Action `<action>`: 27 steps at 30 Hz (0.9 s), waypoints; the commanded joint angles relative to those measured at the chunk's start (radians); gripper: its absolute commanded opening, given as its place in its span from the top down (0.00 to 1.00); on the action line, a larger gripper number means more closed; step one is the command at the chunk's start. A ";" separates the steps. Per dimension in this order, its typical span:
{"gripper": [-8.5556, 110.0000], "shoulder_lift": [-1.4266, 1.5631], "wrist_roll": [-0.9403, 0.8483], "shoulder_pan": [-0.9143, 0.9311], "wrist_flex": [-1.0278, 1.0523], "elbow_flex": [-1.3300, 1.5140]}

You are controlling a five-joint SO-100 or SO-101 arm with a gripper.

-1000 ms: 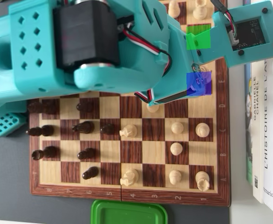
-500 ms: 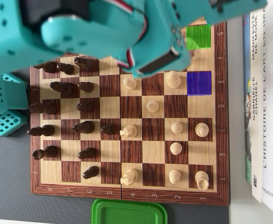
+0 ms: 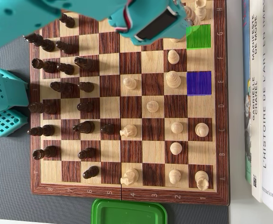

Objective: Play chess

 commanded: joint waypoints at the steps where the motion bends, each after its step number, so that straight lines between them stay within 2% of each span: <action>1: 0.89 -0.017 0.003 -0.008 -0.008 -0.049; 27: 0.89 -0.170 -0.006 0.003 -0.012 -0.179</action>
